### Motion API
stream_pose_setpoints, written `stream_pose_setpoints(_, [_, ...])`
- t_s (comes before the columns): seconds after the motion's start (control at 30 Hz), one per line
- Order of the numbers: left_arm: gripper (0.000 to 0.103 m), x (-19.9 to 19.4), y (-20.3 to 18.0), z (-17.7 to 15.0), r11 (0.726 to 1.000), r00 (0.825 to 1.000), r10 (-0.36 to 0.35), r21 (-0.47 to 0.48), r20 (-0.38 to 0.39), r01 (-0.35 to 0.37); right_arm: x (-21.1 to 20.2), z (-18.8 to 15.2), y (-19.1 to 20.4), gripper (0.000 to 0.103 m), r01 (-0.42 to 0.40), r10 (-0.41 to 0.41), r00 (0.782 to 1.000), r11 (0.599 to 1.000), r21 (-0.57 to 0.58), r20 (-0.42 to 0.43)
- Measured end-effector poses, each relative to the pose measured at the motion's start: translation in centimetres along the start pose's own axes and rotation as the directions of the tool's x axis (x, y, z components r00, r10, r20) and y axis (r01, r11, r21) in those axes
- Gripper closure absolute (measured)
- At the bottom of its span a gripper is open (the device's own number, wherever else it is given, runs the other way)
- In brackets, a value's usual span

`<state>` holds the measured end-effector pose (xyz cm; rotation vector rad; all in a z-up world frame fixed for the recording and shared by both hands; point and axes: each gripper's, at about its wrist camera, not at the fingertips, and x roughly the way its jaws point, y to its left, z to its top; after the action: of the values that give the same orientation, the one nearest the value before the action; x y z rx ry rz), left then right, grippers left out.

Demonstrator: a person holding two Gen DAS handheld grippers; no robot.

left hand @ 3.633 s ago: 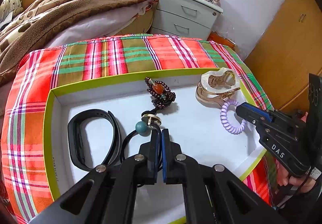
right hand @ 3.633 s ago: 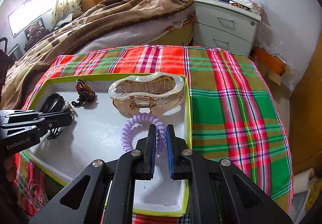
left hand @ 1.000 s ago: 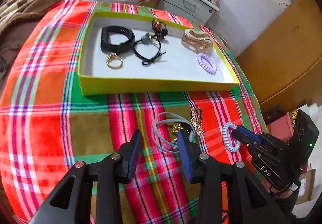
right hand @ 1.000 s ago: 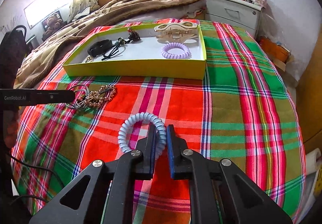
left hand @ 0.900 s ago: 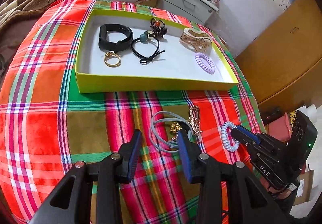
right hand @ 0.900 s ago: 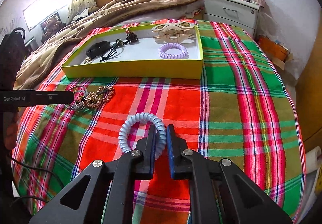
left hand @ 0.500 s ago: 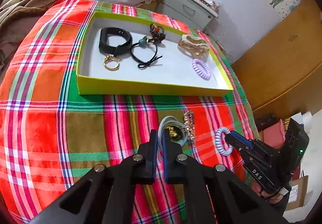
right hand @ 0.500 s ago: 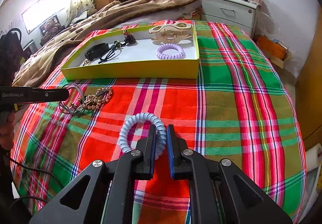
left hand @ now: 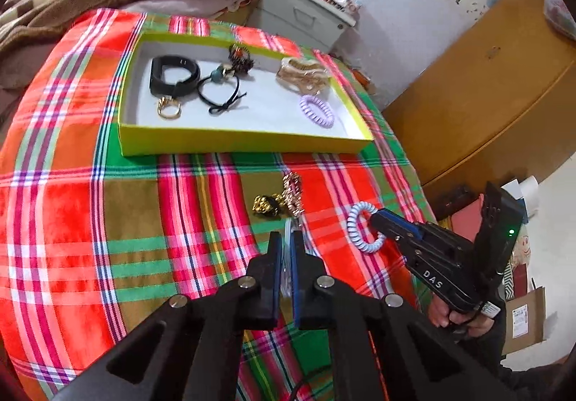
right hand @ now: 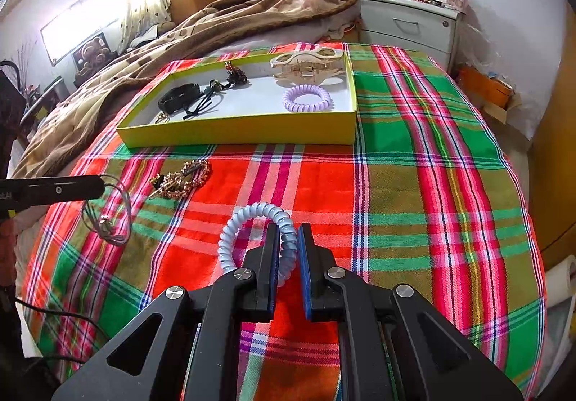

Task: Organize jewelry
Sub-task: 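Grasp the grey cord bracelet with the left tool while the right tool holds the blue coil, then carry the grey bracelet and blue coil into the box and open both tools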

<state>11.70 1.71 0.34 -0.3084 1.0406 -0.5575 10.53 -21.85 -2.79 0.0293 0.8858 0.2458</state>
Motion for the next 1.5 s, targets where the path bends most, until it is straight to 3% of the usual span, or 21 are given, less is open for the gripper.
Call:
stream_pose_setpoints(0.7, [0.098,-2.8,0.3,2.2,0.999,0.995,0.044,0.019,0.094,-0.046,-2.1,1.8,0.9,0.093,-0.023,0.023,0.997,1.000,0.008,0.076])
stream_pose_setpoints(1.1, [0.098,-3.3,0.7,5.3,0.998,0.988,0.056,0.033,0.142,-0.061,-1.5,5.6,1.9,0.093,-0.032,0.034,0.993,0.999,-0.019,0.114])
stream_pose_setpoints(1.5, [0.098,-2.3,1.9,8.5,0.997,0.987,0.067,0.037,0.149,-0.073,1.7,10.1,2.8,0.093,-0.033,0.037,0.994,0.999,-0.041,0.104])
